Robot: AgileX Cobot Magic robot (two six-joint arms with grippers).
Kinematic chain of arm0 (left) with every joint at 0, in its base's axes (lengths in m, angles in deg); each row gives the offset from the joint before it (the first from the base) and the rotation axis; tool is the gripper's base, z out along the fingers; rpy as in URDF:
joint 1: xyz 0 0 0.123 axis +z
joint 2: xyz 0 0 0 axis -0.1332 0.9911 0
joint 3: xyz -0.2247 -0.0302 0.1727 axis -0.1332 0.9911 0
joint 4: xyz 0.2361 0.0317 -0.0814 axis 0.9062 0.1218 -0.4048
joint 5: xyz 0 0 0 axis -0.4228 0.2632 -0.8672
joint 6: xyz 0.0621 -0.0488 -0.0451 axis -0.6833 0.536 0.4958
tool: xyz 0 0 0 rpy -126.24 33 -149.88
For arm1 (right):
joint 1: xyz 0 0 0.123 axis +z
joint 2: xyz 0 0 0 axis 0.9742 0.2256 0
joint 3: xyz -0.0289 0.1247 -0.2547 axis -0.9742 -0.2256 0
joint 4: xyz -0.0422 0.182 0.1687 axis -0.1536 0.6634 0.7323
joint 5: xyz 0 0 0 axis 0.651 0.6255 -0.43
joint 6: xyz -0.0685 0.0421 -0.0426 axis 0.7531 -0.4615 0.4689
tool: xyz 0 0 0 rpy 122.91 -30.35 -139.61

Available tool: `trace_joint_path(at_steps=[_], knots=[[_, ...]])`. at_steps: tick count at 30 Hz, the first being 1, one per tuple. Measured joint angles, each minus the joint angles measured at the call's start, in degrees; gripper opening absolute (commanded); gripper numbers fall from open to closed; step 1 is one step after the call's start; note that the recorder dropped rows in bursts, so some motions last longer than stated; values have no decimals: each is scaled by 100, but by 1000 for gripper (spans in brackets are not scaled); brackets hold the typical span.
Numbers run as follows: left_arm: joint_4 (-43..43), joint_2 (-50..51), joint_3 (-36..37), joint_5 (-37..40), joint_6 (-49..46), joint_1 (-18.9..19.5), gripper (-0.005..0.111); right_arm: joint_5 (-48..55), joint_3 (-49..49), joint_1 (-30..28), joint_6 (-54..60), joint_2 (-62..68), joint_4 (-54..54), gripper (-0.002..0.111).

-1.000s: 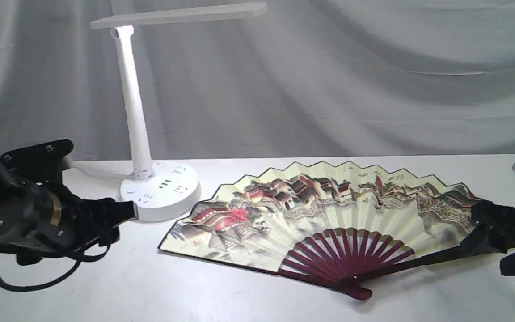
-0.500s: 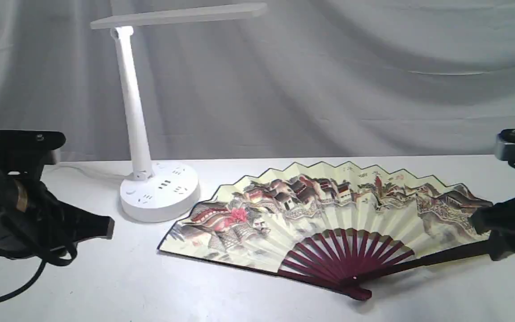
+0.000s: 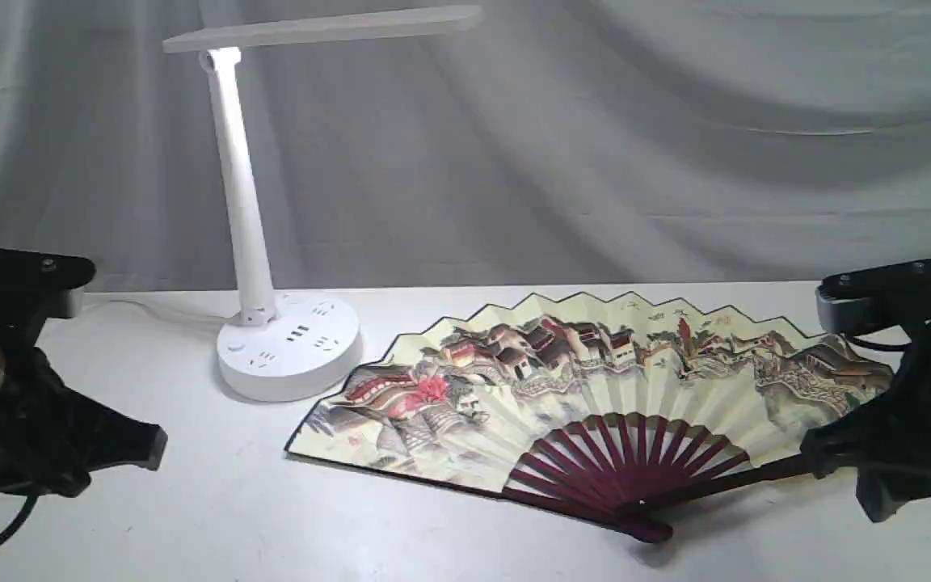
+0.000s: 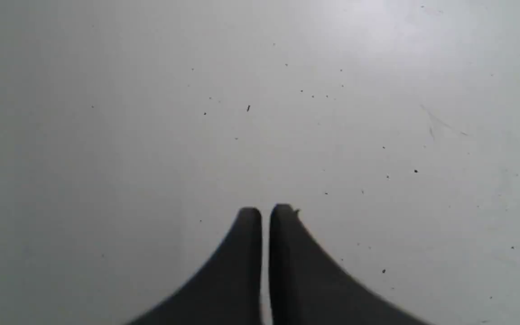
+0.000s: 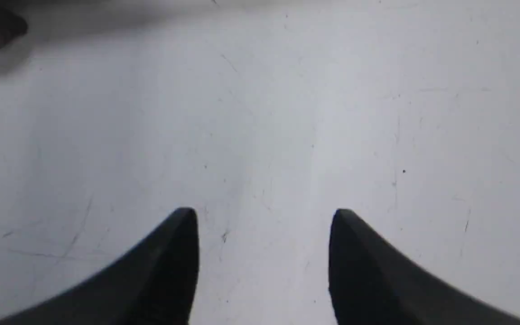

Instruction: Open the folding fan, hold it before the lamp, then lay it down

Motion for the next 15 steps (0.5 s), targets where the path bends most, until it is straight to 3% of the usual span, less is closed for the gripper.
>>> trace_joint_path(at_steps=[9, 15], knots=[[-747, 0, 0, 61, -631, 953, 0, 58, -59, 0, -77, -12, 20, 2], [-817, 0, 0, 68, -655, 989, 0, 58, -59, 0, -124, -12, 34, 0]])
